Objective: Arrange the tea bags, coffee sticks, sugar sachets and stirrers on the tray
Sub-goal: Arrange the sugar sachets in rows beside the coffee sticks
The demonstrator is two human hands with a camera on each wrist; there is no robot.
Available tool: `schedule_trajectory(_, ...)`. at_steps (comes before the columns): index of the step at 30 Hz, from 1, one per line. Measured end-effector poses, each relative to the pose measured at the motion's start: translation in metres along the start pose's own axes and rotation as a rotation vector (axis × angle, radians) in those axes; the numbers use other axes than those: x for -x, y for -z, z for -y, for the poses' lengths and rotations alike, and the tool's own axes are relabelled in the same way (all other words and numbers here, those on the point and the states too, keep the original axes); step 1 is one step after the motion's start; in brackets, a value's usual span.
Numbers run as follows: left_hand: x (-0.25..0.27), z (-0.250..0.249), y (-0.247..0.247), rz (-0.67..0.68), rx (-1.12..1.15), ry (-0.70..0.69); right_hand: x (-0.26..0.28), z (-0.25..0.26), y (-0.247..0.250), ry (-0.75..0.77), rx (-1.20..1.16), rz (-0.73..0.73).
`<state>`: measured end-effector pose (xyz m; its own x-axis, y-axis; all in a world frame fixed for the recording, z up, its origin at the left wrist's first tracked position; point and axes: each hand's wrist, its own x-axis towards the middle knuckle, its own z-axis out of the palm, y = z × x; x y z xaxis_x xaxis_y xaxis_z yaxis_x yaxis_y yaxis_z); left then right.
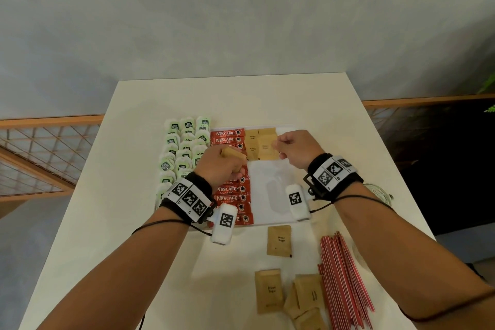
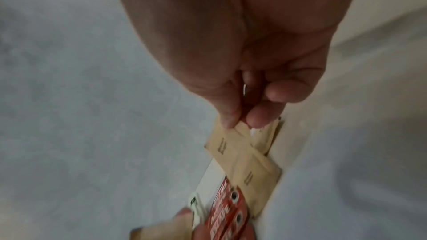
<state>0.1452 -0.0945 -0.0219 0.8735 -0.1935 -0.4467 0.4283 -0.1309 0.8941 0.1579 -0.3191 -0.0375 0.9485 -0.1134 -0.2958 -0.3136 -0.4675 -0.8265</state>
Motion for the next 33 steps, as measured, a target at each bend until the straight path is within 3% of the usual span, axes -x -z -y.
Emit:
schedule_trajectory(6,0.0,-0.006,0.0,0.003,-0.028,0.014,-0.021,-0.003,0.01,-0.13,0.122,-0.01)
schedule_trajectory(21,-0.009,0.005,0.006,-0.047,-0.132,-0.041,-0.032,0.002,-0.009,-0.201,0.318,-0.114)
schedule_trajectory(28,-0.008,0.004,0.006,-0.033,-0.084,-0.059,-0.017,0.012,-0.006,-0.138,0.36,-0.116)
schedule_trajectory(33,-0.006,0.004,0.006,-0.031,-0.106,-0.081,0.008,0.02,-0.01,0.069,0.254,-0.037)
